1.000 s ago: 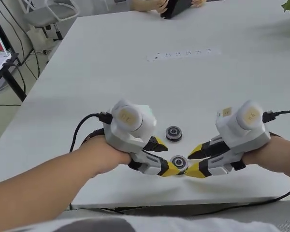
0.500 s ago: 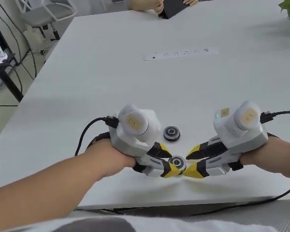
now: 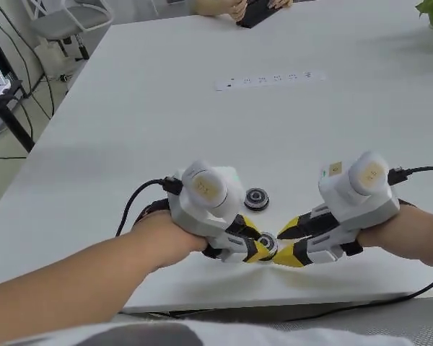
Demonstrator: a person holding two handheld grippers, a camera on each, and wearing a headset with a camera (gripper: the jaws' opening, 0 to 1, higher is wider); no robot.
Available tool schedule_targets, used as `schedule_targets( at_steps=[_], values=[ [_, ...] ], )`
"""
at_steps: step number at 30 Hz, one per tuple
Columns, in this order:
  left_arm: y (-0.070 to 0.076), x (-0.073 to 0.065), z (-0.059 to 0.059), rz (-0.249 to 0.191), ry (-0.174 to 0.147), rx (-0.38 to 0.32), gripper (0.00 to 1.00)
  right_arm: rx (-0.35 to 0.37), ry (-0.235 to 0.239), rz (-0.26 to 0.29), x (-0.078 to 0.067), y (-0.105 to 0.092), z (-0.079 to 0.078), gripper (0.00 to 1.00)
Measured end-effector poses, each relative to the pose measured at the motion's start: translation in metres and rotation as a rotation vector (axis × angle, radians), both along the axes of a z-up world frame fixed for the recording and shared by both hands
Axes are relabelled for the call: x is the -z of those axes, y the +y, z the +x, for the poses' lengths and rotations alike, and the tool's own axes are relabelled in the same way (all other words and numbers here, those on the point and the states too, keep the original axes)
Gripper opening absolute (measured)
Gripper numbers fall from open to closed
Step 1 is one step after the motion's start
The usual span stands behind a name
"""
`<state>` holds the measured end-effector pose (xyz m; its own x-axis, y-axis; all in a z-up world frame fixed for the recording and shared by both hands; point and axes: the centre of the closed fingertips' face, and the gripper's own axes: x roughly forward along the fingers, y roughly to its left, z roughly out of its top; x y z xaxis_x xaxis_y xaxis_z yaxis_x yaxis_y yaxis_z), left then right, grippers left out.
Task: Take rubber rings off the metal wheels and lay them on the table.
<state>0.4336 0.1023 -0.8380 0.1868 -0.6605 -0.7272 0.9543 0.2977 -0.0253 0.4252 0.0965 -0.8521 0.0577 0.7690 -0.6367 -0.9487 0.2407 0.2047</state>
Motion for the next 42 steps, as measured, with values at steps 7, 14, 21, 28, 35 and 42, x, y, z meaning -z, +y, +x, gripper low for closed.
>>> schedule_targets(
  at_steps=[7,14,21,28,35,42],
  values=[
    [-0.0004,0.0008,0.0011,0.018,-0.038,0.014,0.08,0.003,-0.003,0.007,-0.0011,0.0013,0.0019,0.25],
    [-0.0004,0.0012,0.0014,0.021,-0.050,0.013,0.07,-0.001,-0.011,0.010,-0.0011,0.0030,0.0018,0.24],
    [-0.0007,0.0015,0.0008,0.022,-0.061,0.014,0.07,-0.030,-0.048,-0.012,0.0018,0.0045,0.0005,0.22],
    [-0.0006,0.0013,-0.0001,0.016,-0.061,0.007,0.07,-0.048,-0.075,-0.023,0.0031,0.0040,-0.0010,0.19],
    [-0.0007,0.0015,-0.0005,0.012,-0.060,0.001,0.07,-0.048,-0.083,-0.036,0.0052,-0.0011,0.0002,0.09],
    [-0.0005,0.0018,-0.0002,0.004,-0.056,-0.010,0.07,-0.028,-0.051,-0.039,0.0069,-0.0019,0.0006,0.07]
  ],
)
